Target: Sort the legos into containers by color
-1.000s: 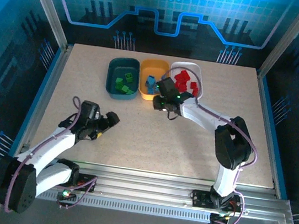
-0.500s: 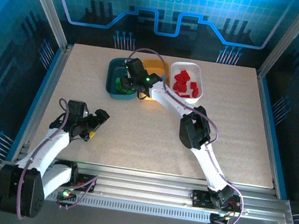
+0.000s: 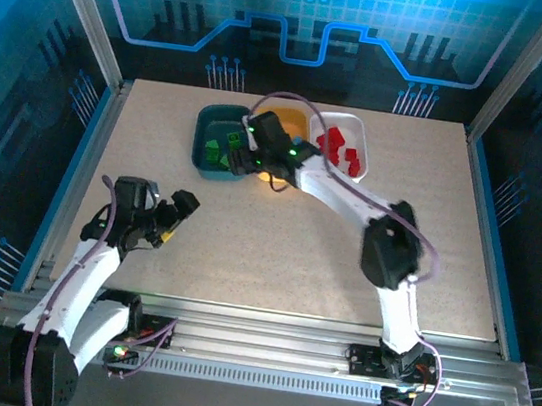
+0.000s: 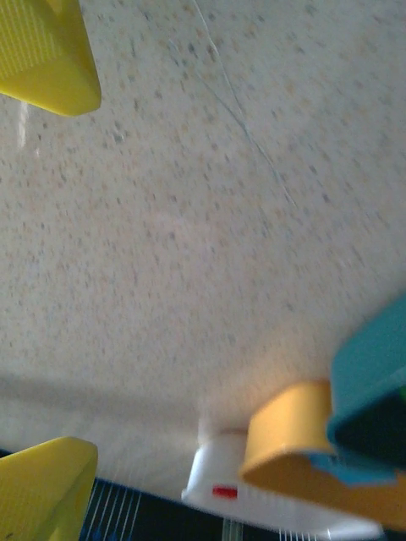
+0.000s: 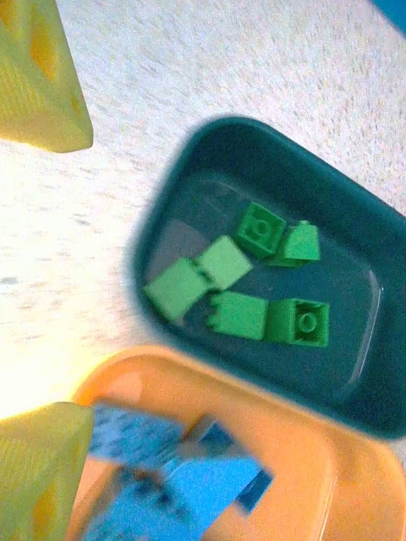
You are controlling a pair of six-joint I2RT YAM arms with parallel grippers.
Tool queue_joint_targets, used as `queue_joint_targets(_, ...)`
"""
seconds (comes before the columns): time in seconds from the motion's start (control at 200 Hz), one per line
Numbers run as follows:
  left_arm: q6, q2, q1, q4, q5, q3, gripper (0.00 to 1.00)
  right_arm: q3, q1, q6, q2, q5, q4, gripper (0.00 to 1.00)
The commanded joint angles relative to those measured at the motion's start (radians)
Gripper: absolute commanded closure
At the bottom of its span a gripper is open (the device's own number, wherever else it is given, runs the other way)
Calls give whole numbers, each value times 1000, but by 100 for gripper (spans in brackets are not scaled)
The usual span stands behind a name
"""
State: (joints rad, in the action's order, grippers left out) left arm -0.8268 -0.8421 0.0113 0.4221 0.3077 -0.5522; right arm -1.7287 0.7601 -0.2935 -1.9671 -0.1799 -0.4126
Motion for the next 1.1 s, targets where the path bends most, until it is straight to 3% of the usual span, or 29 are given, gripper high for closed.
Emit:
queue_joint_targets(0.0, 43, 56, 9, 32, -13, -104, 1, 283, 23, 14, 321, -13, 272, 16)
queue_joint_targets(0.065, 49, 80, 1, 23, -36, -140, 1, 436, 41, 41, 470, -28, 324, 10)
queue_joint_targets(0.1, 56, 96, -9, 18, -60, -159, 1, 498, 54, 63, 548, -51, 330, 0)
queue_joint_targets(0.21, 65, 160, -68, -43, -165, -162, 1, 623, 98, 155, 742, -135, 285, 0)
queue_joint_targets(0.29, 72, 208, -141, -161, -219, -112, 1, 688, 102, 94, 875, -135, 249, 0)
queue_joint_targets(0.365, 100, 219, -190, -132, -330, -119, 1, 764, 104, 112, 974, -154, 300, 0)
queue_joint_targets(0.51, 279, 218, -197, -129, -635, -62, 1, 816, 83, 242, 1021, -332, 332, 0)
queue_joint_targets(0.57, 403, 231, -197, -299, -703, 47, 1, 835, 52, 243, 1023, -431, 344, 0)
queue_joint_targets(0.63, 598, 245, -197, -555, -662, 187, 1, 883, -2, 248, 1031, -459, 391, 0)
queue_joint_targets(0.67, 687, 239, -197, -716, -636, 276, 1, 932, -50, 285, 1038, -424, 453, 0)
queue_joint_targets(0.745, 728, 153, -194, -975, -733, 384, 1, 1062, -181, 386, 1040, -230, 624, 0)
queue_joint_targets(0.805, 782, 24, -187, -1109, -764, 414, 1, 1145, -285, 375, 1027, -151, 723, 0)
queue_joint_targets(0.895, 803, -192, -161, -1244, -702, 413, 1, 1238, -439, 436, 997, 29, 785, 0)
queue_joint_targets(0.98, 793, -423, -132, -1505, -653, 412, 1, 1326, -526, 409, 950, 71, 906, 0)
queue_joint_targets(1.096, 841, -482, -115, -1468, -620, 352, 1, 1389, -578, 404, 859, 79, 1001, 0)
